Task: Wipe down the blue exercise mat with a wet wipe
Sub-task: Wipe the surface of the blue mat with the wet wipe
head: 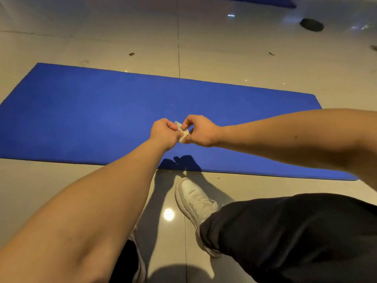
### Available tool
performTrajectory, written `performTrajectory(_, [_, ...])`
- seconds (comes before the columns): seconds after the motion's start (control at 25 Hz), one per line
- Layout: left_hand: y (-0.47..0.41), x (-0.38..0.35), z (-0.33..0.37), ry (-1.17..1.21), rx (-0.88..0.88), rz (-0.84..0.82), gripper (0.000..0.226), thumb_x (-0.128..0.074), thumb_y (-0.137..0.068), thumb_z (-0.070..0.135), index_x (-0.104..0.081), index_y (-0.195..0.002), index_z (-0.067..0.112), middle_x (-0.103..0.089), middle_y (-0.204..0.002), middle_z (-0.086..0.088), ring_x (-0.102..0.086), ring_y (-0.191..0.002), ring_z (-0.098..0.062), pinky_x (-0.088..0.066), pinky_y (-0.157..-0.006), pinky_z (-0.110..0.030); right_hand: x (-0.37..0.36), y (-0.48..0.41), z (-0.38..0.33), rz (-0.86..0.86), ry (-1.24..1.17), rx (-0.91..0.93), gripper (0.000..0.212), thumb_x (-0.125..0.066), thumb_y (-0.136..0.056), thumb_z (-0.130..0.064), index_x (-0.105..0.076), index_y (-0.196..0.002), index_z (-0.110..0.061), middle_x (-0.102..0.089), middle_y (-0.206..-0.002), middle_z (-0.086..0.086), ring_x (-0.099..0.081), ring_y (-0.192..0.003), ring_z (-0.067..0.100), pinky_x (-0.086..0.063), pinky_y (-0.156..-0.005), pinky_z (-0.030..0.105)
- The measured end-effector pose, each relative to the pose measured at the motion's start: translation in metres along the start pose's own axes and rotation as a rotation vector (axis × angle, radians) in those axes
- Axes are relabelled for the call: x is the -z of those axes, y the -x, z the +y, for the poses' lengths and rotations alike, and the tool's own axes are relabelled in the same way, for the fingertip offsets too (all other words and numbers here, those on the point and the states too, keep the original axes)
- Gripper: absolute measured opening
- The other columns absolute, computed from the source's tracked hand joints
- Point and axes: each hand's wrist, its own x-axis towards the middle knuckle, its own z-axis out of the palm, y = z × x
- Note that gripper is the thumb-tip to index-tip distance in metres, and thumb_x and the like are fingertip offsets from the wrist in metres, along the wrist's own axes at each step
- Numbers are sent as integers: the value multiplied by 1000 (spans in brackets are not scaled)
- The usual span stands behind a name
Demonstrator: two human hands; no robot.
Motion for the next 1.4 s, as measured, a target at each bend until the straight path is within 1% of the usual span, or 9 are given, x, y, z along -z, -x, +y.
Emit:
performTrajectory(0.28, [-62,-41,-62,-94,90,-44,24,-71,-87,3,-56,-80,20,-62,-85,-4,-59,-79,-27,-55,-74,-40,-60,-60,83,-44,66,-99,16,-79,-82,-16,-68,-92,-9,-69,-90,5,-65,-83,26,-55,-74,39])
performTrajectory(0.4, [-85,-48,-100,-307,100,-42,12,-69,-91,15,-58,-95,19,-64,-103,-5,-62,-99,-30,-55,-82,-42,-84,-68,130,-20,173,-79,13,-69,-89,-10,-61,-78,-13,-56,-93,5,-56,-78,26,-41,-63,28])
performTrajectory(0.56, [-98,-44,-141,-752,99,-22,53,-75,-89,34,-52,-133,14,-44,-140,-8,-37,-132,-29,-44,-97,-41,-113,-47,184,-78,200,-60,10,-64,-95,-14,-64,-86,-8,-44,-102,-1,-49,-78,17,-43,-72,27])
performTrajectory(0.72, [-112,-34,-167,-1072,142,-66,87,-77,-80,54,-32,-148,23,-18,-158,-11,-15,-146,-37,-29,-115,-53,-128,-24,209,-104,198,16,17,-57,-99,-15,-67,-93,-3,-44,-105,1,-47,-81,17,-42,-77,27])
performTrajectory(0.84, [-122,-25,-178,-1056,171,-141,92,-76,-78,60,-27,-150,29,-14,-157,-8,-12,-145,-37,-34,-111,-56,-134,-26,212,-25,149,50,16,-55,-94,-6,-66,-84,-2,-49,-107,7,-46,-90,19,-37,-77,26])
performTrajectory(1.0, [-127,-7,-176,-1140,127,-197,77,-65,-92,52,-24,-155,35,-22,-150,-3,-22,-135,-33,-48,-71,-42,-153,-45,196,-18,29,-54,14,-54,-88,-6,-57,-74,-5,-48,-93,0,-43,-84,16,-30,-70,25])
performTrajectory(1.12, [-130,-2,-175,-1202,113,-196,76,-66,-93,47,-24,-156,37,-26,-148,-3,-26,-131,-32,-45,-62,-37,-178,-66,159,133,-88,60,18,-56,-85,-3,-51,-68,-1,-43,-79,7,-31,-71,8,-33,-66,14])
performTrajectory(1.28, [-129,-7,-176,-1159,146,-134,84,-72,-88,47,-23,-152,25,-22,-151,-4,-24,-134,-33,-46,-66,-39,-217,-98,104,49,107,180,18,-66,-85,-3,-57,-70,-5,-48,-78,14,-45,-71,27,-35,-52,34])
performTrajectory(1.4, [-134,-5,-180,-1165,227,-83,101,-75,-82,57,-15,-156,24,-6,-162,-7,-9,-147,-38,-47,-98,-49,-213,-106,112,62,173,251,29,-74,-76,2,-53,-65,-15,-47,-74,6,-49,-70,28,-37,-48,32])
